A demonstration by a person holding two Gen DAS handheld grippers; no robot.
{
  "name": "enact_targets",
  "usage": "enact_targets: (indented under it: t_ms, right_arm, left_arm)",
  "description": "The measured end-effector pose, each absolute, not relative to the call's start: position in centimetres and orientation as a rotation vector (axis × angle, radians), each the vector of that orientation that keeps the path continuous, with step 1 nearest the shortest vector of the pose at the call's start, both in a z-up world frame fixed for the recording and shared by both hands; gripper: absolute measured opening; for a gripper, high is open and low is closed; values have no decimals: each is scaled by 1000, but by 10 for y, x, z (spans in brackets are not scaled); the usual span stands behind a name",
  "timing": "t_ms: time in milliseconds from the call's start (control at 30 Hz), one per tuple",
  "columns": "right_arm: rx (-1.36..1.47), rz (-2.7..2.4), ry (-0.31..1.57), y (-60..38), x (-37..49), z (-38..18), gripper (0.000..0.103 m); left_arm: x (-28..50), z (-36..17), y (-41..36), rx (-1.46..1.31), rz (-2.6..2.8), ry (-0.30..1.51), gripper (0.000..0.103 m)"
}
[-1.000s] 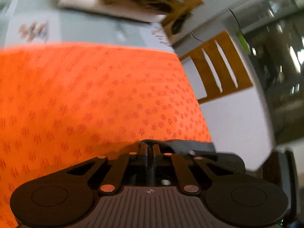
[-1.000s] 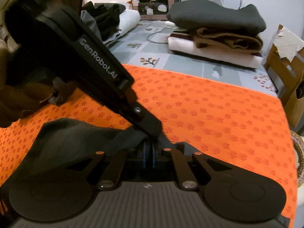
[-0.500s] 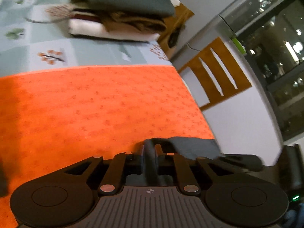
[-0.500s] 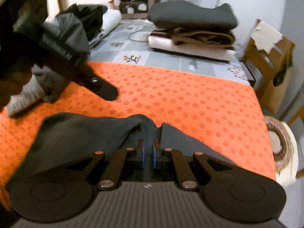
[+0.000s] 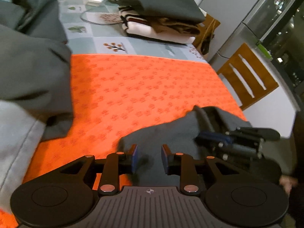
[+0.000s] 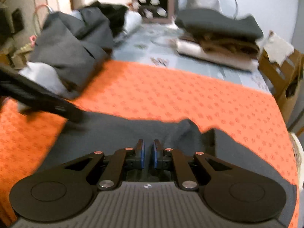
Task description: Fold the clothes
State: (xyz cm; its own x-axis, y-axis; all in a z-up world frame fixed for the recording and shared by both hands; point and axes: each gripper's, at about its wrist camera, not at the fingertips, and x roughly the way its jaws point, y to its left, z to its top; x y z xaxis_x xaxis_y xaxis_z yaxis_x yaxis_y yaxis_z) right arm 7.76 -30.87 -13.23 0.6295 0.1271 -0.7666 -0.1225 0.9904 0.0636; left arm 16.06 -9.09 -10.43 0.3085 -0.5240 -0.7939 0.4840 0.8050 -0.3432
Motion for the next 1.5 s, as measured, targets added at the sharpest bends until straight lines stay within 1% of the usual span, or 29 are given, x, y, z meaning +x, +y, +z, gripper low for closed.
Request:
enact_targets:
  t_ms: [100, 200, 233, 300, 367, 467, 533, 567, 600, 633, 667, 800, 900, 1167, 1333, 1500]
  right_arm:
    - [40, 108, 936, -328, 76, -136, 11]
    - [40, 105, 926, -332, 74, -119, 14]
    - [42, 111, 916, -333, 75, -113, 17]
    - [46, 116, 897, -333, 80, -106, 28]
    - [55, 114, 900, -334, 89, -106, 33]
    - [66, 105, 921, -334, 103, -108, 39]
    - [92, 87, 947, -338, 111, -116, 39]
    - [122, 85, 961, -341, 113, -122, 38]
    - [147, 90, 975, -343, 115, -126, 23]
    - [169, 102, 991, -345, 117, -129, 5]
    - [160, 96, 1003, -344, 118, -132, 3]
    - [86, 70, 1022, -339, 115, -135, 3]
    - [81, 69, 1029, -339, 114, -136, 4]
    - [80, 62, 1043, -338, 117, -137, 4]
    - [83, 60, 1048, -338, 118, -137, 4]
    - [86, 57, 1045, -337, 118, -137, 4]
  left_arm:
    - [153, -109, -79, -40, -613, 1051, 30]
    - [153, -115, -64, -106, -562, 1054, 33]
    - [155, -118, -58, -144, -547, 1060, 34]
    - [159, -124, -49, -233, -532, 1079, 36]
    - [165, -131, -43, -316, -532, 1101, 36]
    - [169, -138, -42, -402, -571, 1136, 36]
    - [169, -142, -46, -426, -601, 1163, 36]
    - [169, -144, -48, -432, -613, 1177, 37]
    - [167, -145, -51, -436, -624, 1189, 37]
    - [165, -147, -54, -441, -637, 1199, 39]
    - [163, -149, -56, -446, -649, 1210, 40]
    - [157, -147, -66, -469, -703, 1193, 41]
    - [157, -140, -70, -491, -732, 1155, 44]
    - [177, -144, -62, -643, -635, 1073, 44]
    - [190, -151, -54, -712, -592, 1080, 44]
    - [186, -150, -61, -636, -634, 1082, 44]
